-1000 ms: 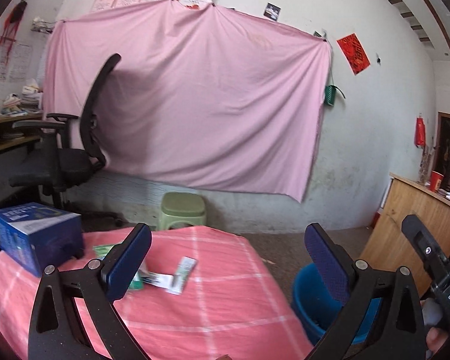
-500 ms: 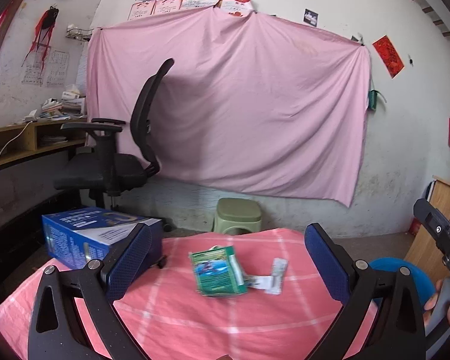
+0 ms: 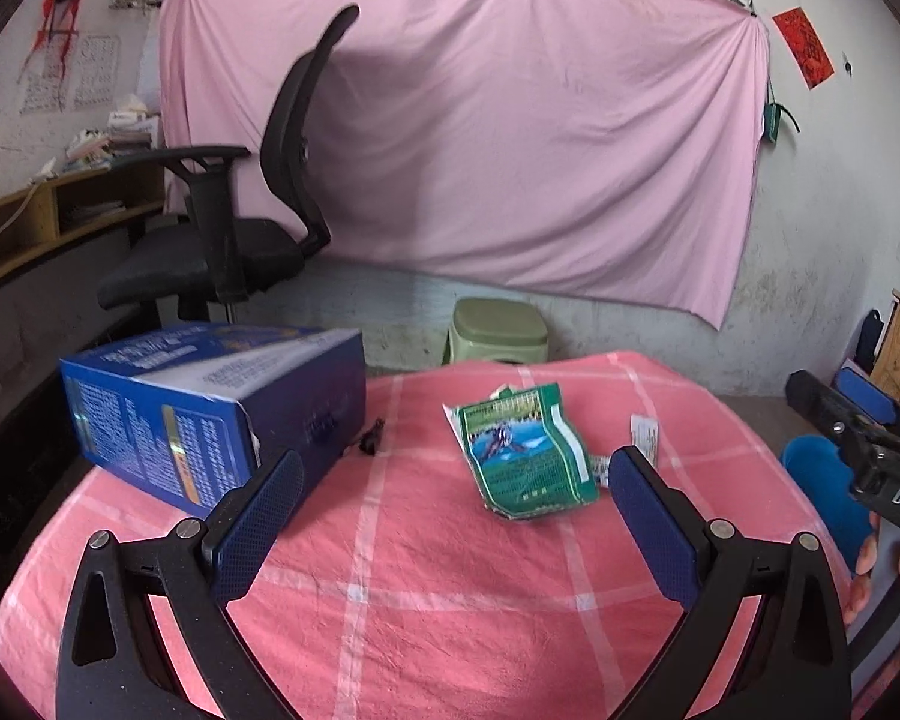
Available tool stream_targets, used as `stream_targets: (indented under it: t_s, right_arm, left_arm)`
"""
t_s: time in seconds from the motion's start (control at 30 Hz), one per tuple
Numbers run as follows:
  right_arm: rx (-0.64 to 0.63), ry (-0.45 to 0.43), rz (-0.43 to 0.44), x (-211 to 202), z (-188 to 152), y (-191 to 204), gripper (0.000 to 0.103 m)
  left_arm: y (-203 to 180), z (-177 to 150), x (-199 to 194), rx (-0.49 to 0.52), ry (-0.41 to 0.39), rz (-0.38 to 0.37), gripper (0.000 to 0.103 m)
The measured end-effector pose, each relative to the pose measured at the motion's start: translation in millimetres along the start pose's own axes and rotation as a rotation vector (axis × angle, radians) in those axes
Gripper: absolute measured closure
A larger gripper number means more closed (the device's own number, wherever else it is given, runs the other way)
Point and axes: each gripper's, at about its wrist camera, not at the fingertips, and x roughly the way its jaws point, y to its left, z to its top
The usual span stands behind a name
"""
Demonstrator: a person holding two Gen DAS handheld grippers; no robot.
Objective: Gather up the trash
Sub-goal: 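Close the left gripper on the green seed packet and lift it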
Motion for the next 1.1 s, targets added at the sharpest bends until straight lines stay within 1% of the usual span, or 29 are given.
stream_targets:
  t_s: [0.13,0.2,0.33,0.4,0.47,0.53,0.6,0.7,0.77,0.83,0.9,1.0,1.1]
  right_arm:
    - [0.018,0.107,0.008,26,-6,-3,0.000]
    - [0.039,0.159,0.013,36,-9,-7,0.005]
    - [0.100,0.236,0.034,50,-14,-21,0.019]
    - [0.108,0.270,0.053,56,-16,-23,0.025]
    - [0.108,0.301,0.069,62,-16,-24,0.034]
    - [0.111,0.329,0.083,68,-18,-24,0.037]
    - [0.115,0.330,0.091,67,-18,-25,0.037]
    - [0.119,0.335,0.099,67,-18,-26,0.037]
    - [0.119,0.339,0.100,69,-18,-26,0.037]
    - [0.119,0.341,0.100,69,-18,-26,0.037]
    - [0.115,0.345,0.101,70,-17,-25,0.037]
    - [0.096,0.360,0.109,73,-16,-19,0.037]
    - [0.070,0.387,0.126,79,-17,-12,0.037]
  left_arm:
    - [0,0,22,-0.008,0.074,-0.027,0.004]
    - [1,2,33,-0.021,0.110,-0.050,0.004]
    - [-4,6,53,-0.042,0.159,-0.080,0.004]
    - [-8,7,61,-0.042,0.178,-0.086,0.006]
    - [-12,8,69,-0.042,0.207,-0.096,0.007]
    - [-16,8,79,-0.040,0.247,-0.095,0.007]
    - [-18,8,87,-0.042,0.276,-0.101,0.007]
    - [-22,8,94,-0.041,0.292,-0.105,0.007]
    - [-25,9,95,-0.042,0.300,-0.088,0.012]
    - [-24,8,100,-0.048,0.324,-0.080,0.034]
    - [-20,8,106,-0.061,0.337,-0.079,0.042]
    - [-9,8,101,-0.108,0.321,-0.120,0.042]
    - [0,7,94,-0.141,0.314,-0.140,0.045]
